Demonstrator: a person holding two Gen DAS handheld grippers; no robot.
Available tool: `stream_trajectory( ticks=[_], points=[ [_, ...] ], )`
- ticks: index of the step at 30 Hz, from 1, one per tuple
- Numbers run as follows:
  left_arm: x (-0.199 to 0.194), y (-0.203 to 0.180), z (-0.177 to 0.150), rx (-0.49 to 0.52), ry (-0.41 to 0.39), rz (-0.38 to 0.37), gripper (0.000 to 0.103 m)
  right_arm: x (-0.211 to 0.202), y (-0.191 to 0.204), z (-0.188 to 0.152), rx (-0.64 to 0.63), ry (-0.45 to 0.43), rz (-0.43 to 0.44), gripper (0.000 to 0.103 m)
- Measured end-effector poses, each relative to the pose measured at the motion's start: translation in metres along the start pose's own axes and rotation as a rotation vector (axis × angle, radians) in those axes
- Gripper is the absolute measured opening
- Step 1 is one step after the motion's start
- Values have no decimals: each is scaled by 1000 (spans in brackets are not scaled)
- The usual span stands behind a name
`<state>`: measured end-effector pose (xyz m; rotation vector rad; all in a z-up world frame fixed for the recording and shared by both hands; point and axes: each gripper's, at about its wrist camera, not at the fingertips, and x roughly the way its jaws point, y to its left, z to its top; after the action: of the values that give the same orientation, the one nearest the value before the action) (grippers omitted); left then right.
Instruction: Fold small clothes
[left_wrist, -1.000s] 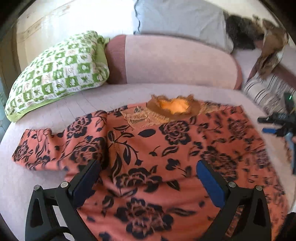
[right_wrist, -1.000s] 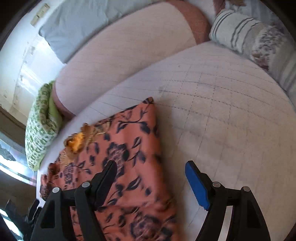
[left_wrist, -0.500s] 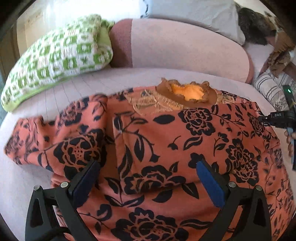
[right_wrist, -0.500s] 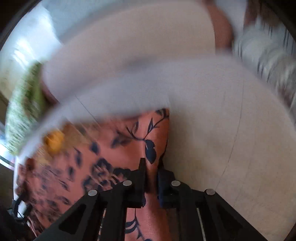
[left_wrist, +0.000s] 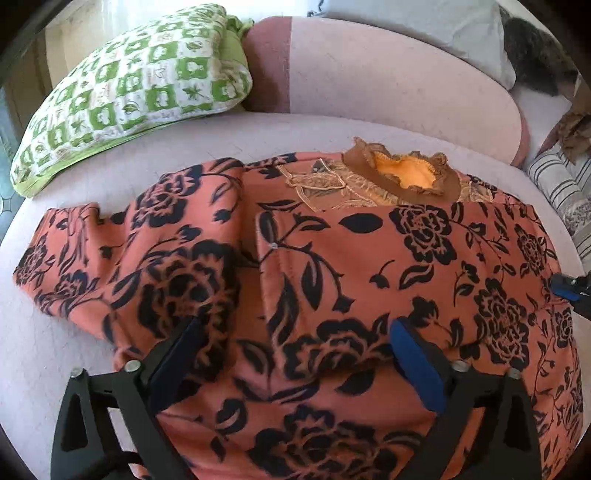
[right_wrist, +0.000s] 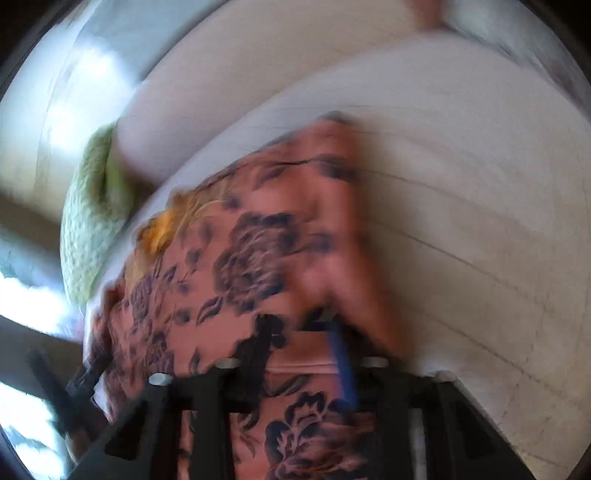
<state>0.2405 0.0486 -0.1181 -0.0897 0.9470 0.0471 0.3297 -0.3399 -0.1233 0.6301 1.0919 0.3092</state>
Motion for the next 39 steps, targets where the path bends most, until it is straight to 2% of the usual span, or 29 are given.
stream_trajectory(
  ticks=[1, 2, 4, 7, 10, 13, 16, 19, 21, 26, 27, 28, 29, 30, 31, 32, 35, 38, 39],
  points=[
    [-11, 3, 0, -6, -28, -18, 99, -10, 10, -5, -23, -23, -12, 32],
    [-25, 8, -1, -8, -56, -44, 99, -20, 23, -11, -83, -50, -35, 48],
    [-55, 24, -4, -41, -126, -57, 100, -35, 38, -26, -133, -93, -46, 71],
    [-94, 66, -13, -148, -204, -87, 100, -49, 58, -59, -231, -143, -72, 71],
    [-111, 131, -24, -318, -241, -53, 100, -39, 66, -87, -288, -142, -91, 72],
    [-91, 199, -30, -530, -184, -50, 100, -21, 55, -111, -313, -111, -130, 72],
    [-64, 250, -34, -717, -132, -124, 100, -28, 47, -120, -346, -142, -122, 72],
    [-42, 276, -29, -854, -122, -159, 99, -26, 44, -120, -330, -145, -104, 73],
    [-30, 290, -31, -948, -109, -142, 99, -28, 42, -120, -330, -152, -98, 74],
    [-16, 303, -19, -1009, -100, -121, 98, -27, 43, -122, -345, -168, -95, 76],
    [-12, 303, -17, -1020, -86, -95, 95, -24, 45, -122, -343, -170, -94, 76],
    [-12, 304, -15, -1021, -78, -65, 76, -24, 44, -121, -339, -171, -89, 76],
    [-11, 305, -13, -1015, -62, -37, 32, -24, 44, -121, -337, -172, -86, 76],
    [-2, 306, -11, -1011, -4, -47, 5, -24, 43, -121, -331, -174, -78, 76],
    [1, 309, -14, -1030, 22, -56, 5, -24, 42, -121, -328, -175, -74, 76],
    [2, 310, -15, -1046, 15, -52, 5, -24, 42, -120, -325, -176, -69, 76],
    [-11, 297, -1, -964, -12, 20, 4, -26, 40, -120, -315, -180, -54, 76],
    [-55, 253, 33, -775, -149, 46, 4, -26, 38, -120, -303, -184, -39, 76],
    [-79, 223, 50, -671, -223, 40, 4, -27, 37, -120, -298, -186, -34, 76]
  ],
)
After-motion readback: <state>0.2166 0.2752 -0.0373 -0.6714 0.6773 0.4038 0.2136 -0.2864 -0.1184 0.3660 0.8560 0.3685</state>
